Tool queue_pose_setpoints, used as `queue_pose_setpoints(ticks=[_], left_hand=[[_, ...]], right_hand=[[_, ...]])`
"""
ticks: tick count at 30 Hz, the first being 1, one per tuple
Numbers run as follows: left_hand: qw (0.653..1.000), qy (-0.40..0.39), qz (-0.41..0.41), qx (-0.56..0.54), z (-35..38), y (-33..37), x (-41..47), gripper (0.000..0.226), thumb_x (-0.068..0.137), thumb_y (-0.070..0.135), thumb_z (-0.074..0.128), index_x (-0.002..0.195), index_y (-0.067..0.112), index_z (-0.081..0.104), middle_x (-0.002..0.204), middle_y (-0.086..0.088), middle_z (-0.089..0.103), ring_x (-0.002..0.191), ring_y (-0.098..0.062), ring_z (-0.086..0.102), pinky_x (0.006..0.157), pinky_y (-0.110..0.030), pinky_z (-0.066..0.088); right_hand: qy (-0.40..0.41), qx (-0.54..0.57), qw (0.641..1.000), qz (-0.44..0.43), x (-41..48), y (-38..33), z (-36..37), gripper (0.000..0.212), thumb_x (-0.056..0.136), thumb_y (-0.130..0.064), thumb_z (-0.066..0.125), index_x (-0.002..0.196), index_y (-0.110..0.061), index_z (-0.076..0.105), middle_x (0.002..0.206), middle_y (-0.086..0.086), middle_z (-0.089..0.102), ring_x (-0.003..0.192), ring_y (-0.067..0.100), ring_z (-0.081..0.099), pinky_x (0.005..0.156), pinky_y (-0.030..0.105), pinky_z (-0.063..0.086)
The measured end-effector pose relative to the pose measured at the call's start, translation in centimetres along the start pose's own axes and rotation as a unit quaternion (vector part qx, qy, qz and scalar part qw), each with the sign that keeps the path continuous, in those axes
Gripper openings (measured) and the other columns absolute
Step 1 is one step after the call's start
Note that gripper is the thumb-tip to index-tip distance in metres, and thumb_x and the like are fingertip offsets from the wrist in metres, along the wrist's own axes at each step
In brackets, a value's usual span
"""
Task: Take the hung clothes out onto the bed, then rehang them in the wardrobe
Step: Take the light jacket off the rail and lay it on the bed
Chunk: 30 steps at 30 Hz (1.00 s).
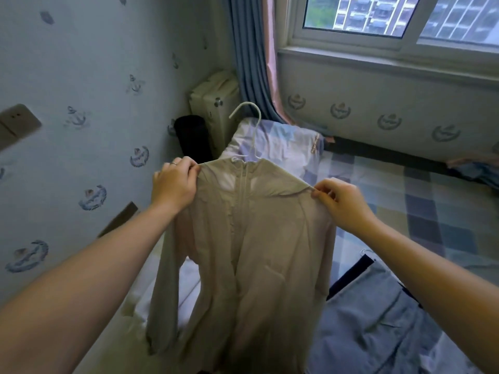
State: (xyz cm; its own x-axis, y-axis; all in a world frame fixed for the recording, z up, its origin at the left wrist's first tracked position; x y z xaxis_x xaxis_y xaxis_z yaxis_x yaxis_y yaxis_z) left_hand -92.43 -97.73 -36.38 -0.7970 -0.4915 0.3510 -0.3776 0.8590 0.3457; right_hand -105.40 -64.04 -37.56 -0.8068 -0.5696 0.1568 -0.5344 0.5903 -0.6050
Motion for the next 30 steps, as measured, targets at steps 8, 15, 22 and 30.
queue_pose_setpoints(ticks=[8,15,22,30], left_hand=[[0.993,-0.119,0.001,0.001,11.6,-3.9,2.9,0.02,0.1,0.029,0.05,0.098,0.014,0.063,0.103,-0.012,0.064,0.1,-0.039,0.056,0.081,-0.046,0.04],[0.975,-0.221,-0.002,0.0,22.3,-7.4,3.2,0.016,0.098,0.032,0.053,0.1,0.023,0.066,0.106,-0.005,0.068,0.106,-0.035,0.055,0.088,-0.043,0.036],[0.959,-0.28,-0.015,0.025,32.0,-9.7,3.7,0.016,0.097,0.036,0.053,0.103,0.028,0.066,0.109,0.0,0.066,0.109,-0.035,0.049,0.087,-0.044,0.034],[0.942,-0.3,-0.059,-0.135,40.9,-10.6,6.7,0.032,0.096,0.019,0.057,0.126,0.009,0.06,0.127,-0.017,0.058,0.119,-0.035,0.053,0.1,-0.041,0.042]], right_hand=[[-0.015,-0.027,0.994,0.101,2.8,6.5,8.0,0.009,0.092,-0.02,0.064,0.088,-0.024,0.07,0.081,-0.012,0.059,0.08,0.016,0.057,0.076,0.034,0.048],[-0.033,-0.13,0.958,0.252,2.9,12.4,16.3,0.014,0.091,-0.024,0.062,0.096,-0.027,0.075,0.099,-0.005,0.073,0.092,0.029,0.058,0.08,0.039,0.043],[-0.065,-0.078,0.932,0.349,4.6,18.4,24.0,0.024,0.094,-0.013,0.052,0.108,-0.015,0.071,0.111,0.009,0.068,0.103,0.032,0.061,0.083,0.04,0.05],[-0.097,0.031,0.923,0.372,7.9,22.3,30.6,0.06,0.095,-0.024,0.058,0.149,-0.018,0.034,0.156,0.005,0.031,0.145,0.022,0.027,0.116,0.039,0.026]])
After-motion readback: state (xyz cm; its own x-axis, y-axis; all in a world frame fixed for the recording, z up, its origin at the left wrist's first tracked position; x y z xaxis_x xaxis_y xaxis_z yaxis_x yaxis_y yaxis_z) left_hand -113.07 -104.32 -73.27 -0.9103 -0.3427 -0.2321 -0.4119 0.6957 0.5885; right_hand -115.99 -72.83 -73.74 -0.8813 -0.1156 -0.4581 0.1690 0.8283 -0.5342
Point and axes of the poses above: each hand's wrist, its own x-axis towards the middle knuckle, its own z-axis out of the palm, y = z × x, the point moved 7 cm from there along x, towards the middle knuckle
